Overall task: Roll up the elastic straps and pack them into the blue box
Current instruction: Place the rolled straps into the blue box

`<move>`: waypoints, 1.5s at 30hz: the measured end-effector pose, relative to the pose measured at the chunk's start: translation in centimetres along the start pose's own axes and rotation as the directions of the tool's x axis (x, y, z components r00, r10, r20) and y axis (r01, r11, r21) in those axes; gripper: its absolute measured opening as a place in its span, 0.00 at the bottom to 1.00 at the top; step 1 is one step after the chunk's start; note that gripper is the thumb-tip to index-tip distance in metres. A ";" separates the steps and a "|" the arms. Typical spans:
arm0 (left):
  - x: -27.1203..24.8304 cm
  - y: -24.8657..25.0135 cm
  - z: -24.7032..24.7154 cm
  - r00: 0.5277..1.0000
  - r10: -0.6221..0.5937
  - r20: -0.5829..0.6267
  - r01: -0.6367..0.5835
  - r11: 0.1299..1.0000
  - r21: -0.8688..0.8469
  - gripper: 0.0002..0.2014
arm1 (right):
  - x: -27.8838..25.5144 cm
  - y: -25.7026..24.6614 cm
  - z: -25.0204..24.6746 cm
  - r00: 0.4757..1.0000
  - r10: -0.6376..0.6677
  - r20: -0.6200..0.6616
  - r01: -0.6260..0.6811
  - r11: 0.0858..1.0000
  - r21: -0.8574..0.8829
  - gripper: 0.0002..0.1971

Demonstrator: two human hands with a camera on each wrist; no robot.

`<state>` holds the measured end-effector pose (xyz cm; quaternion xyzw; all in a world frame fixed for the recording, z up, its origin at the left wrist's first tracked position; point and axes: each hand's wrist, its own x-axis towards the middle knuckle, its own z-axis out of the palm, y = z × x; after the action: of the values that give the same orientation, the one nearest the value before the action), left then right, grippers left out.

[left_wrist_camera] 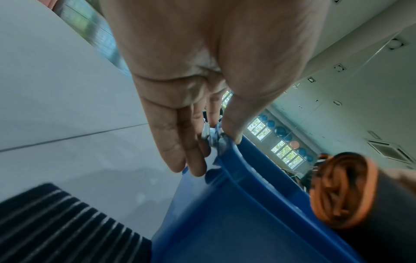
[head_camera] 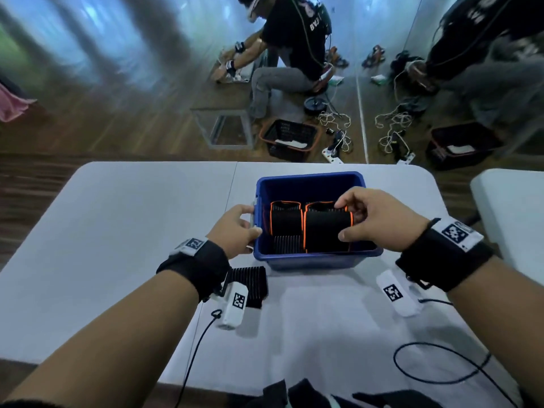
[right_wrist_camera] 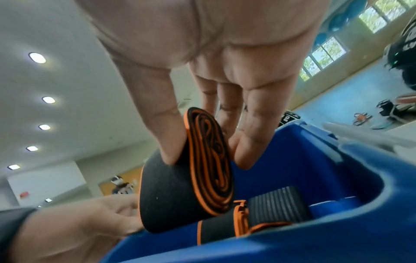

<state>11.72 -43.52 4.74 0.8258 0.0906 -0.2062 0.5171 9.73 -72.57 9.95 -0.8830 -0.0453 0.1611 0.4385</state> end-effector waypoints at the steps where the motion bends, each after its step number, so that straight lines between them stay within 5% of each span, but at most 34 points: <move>1: 0.0 0.0 0.0 1.000 0.004 0.001 -0.004 1.000 0.001 0.19 | 1.2 0.3 -0.2 0.999 0.026 -0.018 -0.028 0.998 -0.062 0.24; 6: 0.1 -0.2 -0.1 1.000 0.019 0.015 -0.019 1.000 0.000 0.19 | 6.7 -0.2 0.4 0.983 0.184 0.017 -0.159 0.889 -0.430 0.24; 14: 0.5 -0.9 -0.2 0.998 0.053 0.017 -0.053 0.999 -0.014 0.17 | 11.2 -0.7 1.2 0.925 0.379 0.015 -0.335 0.836 -0.434 0.05; 22: 0.8 -1.3 -0.7 0.996 0.081 0.028 -0.081 0.997 -0.001 0.18 | 15.3 2.9 2.1 0.913 0.404 0.050 -0.257 0.666 -0.700 0.20; 25: 0.9 -1.4 -0.7 0.996 0.089 0.027 -0.089 0.996 0.003 0.18 | 13.1 -0.8 1.4 0.911 0.409 0.052 -0.265 0.679 -0.685 0.18; 28: 1.0 -1.4 -0.9 0.995 0.093 0.034 -0.094 0.995 0.028 0.18 | 10.8 -3.0 0.0 0.929 0.369 0.030 -0.300 0.797 -0.523 0.19; 31: 1.0 -1.3 -1.1 0.994 0.104 0.042 -0.106 0.993 0.044 0.18 | 8.7 -3.0 -2.0 0.947 0.320 -0.014 -0.311 0.908 -0.282 0.18; 35: 1.4 -1.0 -1.1 0.992 0.112 0.050 -0.115 0.991 0.066 0.19 | 5.5 -1.4 -3.3 0.970 0.167 -0.175 -0.208 0.947 -0.244 0.15; 39: 1.9 -0.7 -1.1 0.989 0.127 0.072 -0.134 0.986 0.100 0.20 | 2.6 3.0 -1.4 0.945 0.082 -0.316 -0.201 0.907 -0.369 0.23; 45: 2.6 -0.7 -0.5 0.988 0.132 0.077 -0.140 0.984 0.110 0.23 | 0.0 7.8 4.5 0.866 0.065 -0.496 -0.174 0.969 -0.176 0.31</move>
<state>13.94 -42.94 3.20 0.8509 0.0037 -0.2039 0.4842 7.78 -73.87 1.27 -0.9383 0.1043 -0.0450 0.3266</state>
